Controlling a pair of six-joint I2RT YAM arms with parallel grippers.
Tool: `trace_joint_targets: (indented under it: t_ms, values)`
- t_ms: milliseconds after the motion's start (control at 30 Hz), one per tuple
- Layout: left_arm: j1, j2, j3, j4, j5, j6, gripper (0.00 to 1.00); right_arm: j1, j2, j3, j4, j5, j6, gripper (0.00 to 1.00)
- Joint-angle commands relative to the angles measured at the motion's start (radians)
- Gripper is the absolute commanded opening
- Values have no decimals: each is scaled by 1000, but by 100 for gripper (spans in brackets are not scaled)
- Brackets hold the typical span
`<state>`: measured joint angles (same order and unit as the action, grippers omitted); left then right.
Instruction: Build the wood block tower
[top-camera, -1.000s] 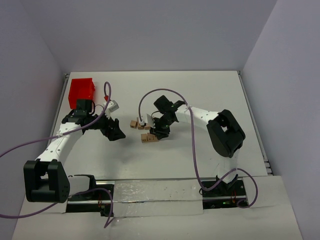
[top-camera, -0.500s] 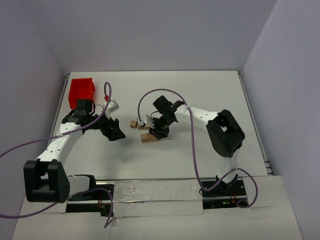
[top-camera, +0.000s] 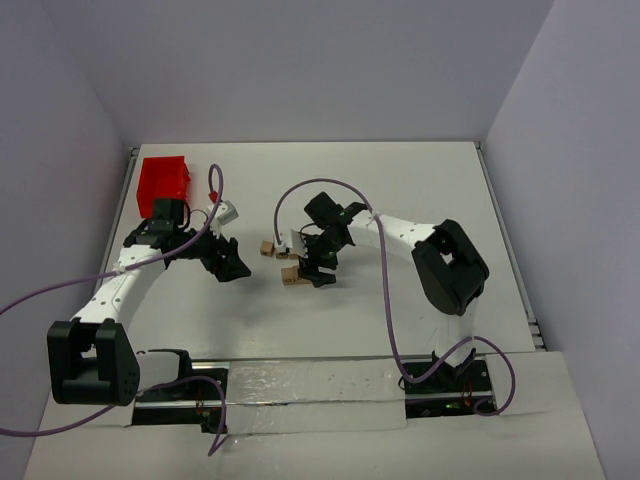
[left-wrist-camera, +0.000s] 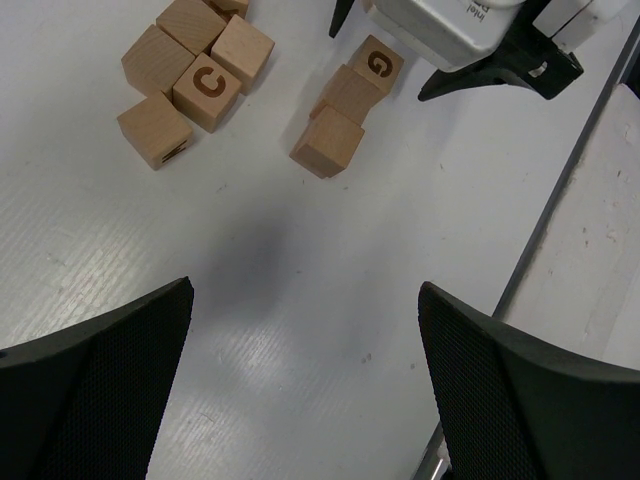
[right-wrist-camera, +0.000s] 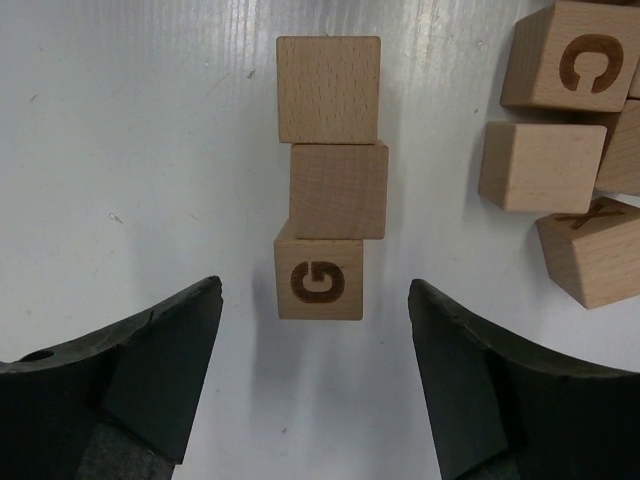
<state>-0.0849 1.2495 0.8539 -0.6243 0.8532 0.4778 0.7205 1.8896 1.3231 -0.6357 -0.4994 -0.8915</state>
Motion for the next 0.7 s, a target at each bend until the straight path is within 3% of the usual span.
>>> trace_joint_targets:
  t_ms: [0, 233, 367, 533, 667]
  values:
    - [5, -2, 8, 17, 30, 25, 99, 11, -3, 36, 13, 8, 12, 95]
    - [2, 9, 34, 62, -29, -25, 99, 8, -96, 25, 7, 15, 41, 100]
    - [-44, 37, 71, 127, -176, -89, 99, 6, -174, 34, 0, 17, 73, 100]
    - [-140, 118, 114, 232, -425, -189, 89, -21, -263, 34, 13, 40, 128, 100]
    - [-213, 198, 146, 271, -547, -232, 74, -85, -340, -7, 54, 36, 190, 100]
